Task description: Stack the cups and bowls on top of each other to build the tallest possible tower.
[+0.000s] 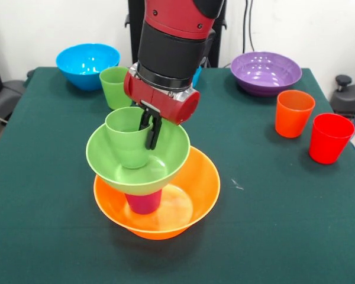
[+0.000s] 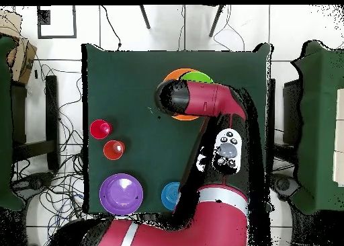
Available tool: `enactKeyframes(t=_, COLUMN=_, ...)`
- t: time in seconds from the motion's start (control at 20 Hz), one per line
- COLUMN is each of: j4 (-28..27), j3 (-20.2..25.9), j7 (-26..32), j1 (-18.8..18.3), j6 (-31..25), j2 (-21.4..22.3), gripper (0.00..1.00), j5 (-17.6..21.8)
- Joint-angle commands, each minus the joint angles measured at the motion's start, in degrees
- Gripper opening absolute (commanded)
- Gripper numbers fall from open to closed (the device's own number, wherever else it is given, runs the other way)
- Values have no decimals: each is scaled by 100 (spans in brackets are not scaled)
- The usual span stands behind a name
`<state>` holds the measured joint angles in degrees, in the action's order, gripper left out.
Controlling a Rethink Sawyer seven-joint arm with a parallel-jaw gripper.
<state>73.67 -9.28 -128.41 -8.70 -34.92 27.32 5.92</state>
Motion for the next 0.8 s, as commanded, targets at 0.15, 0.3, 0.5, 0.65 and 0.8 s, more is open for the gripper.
enactKeyframes(t=0.15, j4=-228, j3=447, j7=-250, j1=64, j6=326, j2=71, gripper=0, j5=14)
enactKeyframes(t=0.3, j4=-247, j3=451, j7=-307, j1=78, j6=349, j2=34, gripper=0, j5=-14)
enactKeyframes(t=0.5, j4=-249, j3=438, j7=-316, j1=85, j6=374, j2=23, gripper=0, j5=-4)
enactKeyframes(t=0.65, j4=-229, j3=511, j7=-234, j1=24, j6=424, j2=33, gripper=0, j5=-6)
enactKeyframes(t=0.8, j4=-192, j3=487, j7=-262, j1=49, j6=475, j2=40, gripper=100, j5=8)
